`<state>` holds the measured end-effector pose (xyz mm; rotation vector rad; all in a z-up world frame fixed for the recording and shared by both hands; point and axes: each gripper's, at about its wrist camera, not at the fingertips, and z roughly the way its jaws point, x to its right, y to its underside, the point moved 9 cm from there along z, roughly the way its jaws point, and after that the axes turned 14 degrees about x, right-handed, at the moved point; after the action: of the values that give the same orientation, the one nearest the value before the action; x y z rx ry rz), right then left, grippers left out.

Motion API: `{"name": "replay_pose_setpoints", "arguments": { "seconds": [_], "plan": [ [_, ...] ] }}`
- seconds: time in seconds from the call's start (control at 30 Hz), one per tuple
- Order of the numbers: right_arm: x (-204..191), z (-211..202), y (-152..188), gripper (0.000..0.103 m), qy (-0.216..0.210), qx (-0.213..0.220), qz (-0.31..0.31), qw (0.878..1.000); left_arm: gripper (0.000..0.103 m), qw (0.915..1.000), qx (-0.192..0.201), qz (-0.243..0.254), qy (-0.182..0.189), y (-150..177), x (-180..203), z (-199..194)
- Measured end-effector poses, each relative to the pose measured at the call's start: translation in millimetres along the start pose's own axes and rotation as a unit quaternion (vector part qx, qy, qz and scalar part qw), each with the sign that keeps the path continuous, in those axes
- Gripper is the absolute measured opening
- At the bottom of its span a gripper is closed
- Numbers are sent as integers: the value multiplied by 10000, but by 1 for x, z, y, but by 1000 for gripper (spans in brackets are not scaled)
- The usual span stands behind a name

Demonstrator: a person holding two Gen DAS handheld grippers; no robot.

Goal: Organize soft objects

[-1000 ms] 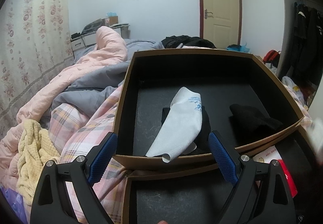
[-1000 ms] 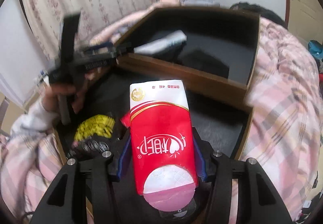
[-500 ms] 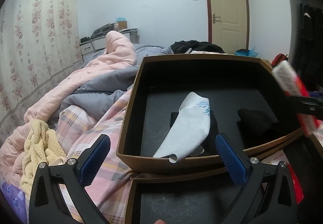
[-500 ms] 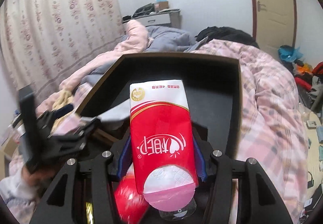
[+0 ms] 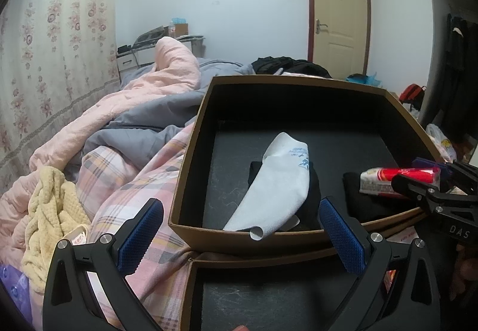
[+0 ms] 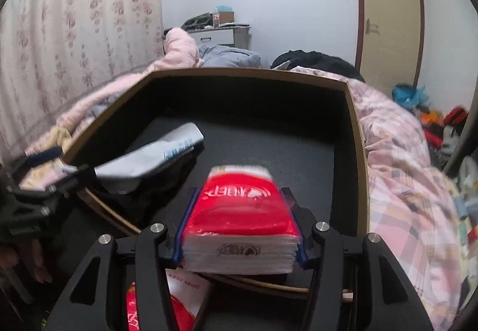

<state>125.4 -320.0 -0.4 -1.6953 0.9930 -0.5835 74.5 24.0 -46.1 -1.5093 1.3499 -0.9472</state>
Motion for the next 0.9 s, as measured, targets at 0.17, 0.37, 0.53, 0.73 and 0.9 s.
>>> {"name": "replay_pose_setpoints", "arguments": {
  "seconds": [0.17, 0.37, 0.53, 0.73, 0.9],
  "plan": [
    [14, 1, 2, 89, 228, -111, 115, 9996, 103, 10000, -67, 53, 46, 4, 4, 0],
    [12, -2, 4, 94, 167, -140, 82, 9997, 103, 9999, -82, 64, 10, 6, 3, 1],
    [12, 0, 3, 94, 158, -226, 84, 9996, 103, 9999, -101, 31, 28, 6, 3, 1],
    [9, 4, 4, 95, 157, -270, 89, 9995, 103, 9999, -115, -1, 53, 7, 2, 1],
    [8, 3, 4, 95, 156, -273, 90, 9995, 103, 9994, -204, -242, 161, 10, 0, 4]
  ]
}}
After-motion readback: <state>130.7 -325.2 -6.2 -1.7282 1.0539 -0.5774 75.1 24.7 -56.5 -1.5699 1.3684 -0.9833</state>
